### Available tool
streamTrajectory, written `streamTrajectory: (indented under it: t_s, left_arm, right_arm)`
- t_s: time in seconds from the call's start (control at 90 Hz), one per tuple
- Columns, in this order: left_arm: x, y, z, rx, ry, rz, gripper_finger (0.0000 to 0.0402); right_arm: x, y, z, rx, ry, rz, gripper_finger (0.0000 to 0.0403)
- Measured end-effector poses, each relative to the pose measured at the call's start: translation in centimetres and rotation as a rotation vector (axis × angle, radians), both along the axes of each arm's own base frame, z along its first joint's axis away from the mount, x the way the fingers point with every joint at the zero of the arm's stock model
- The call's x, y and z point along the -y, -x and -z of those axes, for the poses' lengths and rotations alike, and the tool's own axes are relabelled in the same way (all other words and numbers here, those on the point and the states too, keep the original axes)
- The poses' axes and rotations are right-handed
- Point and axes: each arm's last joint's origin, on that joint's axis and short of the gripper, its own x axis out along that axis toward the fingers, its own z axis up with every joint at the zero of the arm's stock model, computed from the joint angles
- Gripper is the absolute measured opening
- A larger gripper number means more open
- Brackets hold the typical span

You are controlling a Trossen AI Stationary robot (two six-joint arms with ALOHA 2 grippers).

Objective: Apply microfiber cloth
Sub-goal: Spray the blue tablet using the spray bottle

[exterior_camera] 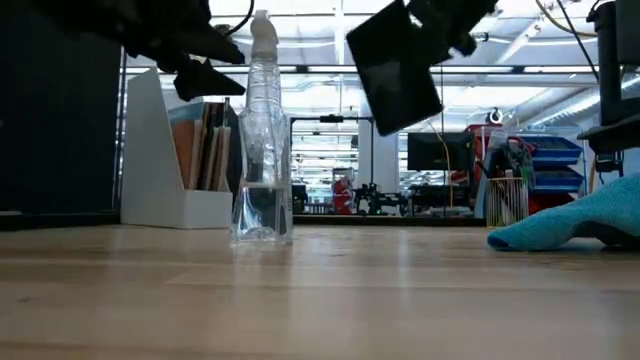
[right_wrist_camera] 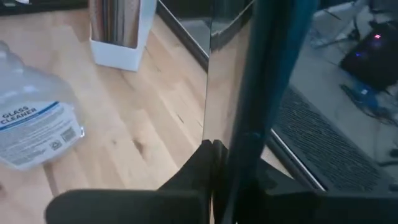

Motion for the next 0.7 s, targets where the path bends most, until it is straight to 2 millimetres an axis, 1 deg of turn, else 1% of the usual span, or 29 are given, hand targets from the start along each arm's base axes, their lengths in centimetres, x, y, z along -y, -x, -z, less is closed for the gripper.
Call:
streamTrajectory:
  t_s: [0.178, 0.389, 0.5, 0.589, 0.7]
  left_arm:
    - [0.0, 0.0, -0.1, 0.002, -0.037, 0.016, 0.0327]
    - [0.2, 0.0, 0.0, -0.002, -0.02, 0.055, 0.0327]
    - [0.4, 0.0, 0.1, -0.015, -0.101, 0.156, 0.0327]
    - [0.4, -0.1, -0.1, 0.005, -0.128, 0.184, 0.0327]
    - [0.4, -0.1, -0.1, 0.012, -0.047, 0.153, 0.0327]
  right_arm:
    - [0.5, 0.0, 1.2, -0.023, 0.008, -0.001, 0.0013]
    - [0.7, -0.1, 1.1, -0.042, 0.045, -0.027, 0.0013]
    - [1.1, -0.1, 1.1, -0.041, 0.044, -0.035, 0.0013]
    - [1.4, 0.0, 1.1, -0.038, 0.027, -0.043, 0.0013]
    - [1.9, 0.0, 1.1, -0.041, 0.026, -0.057, 0.0013]
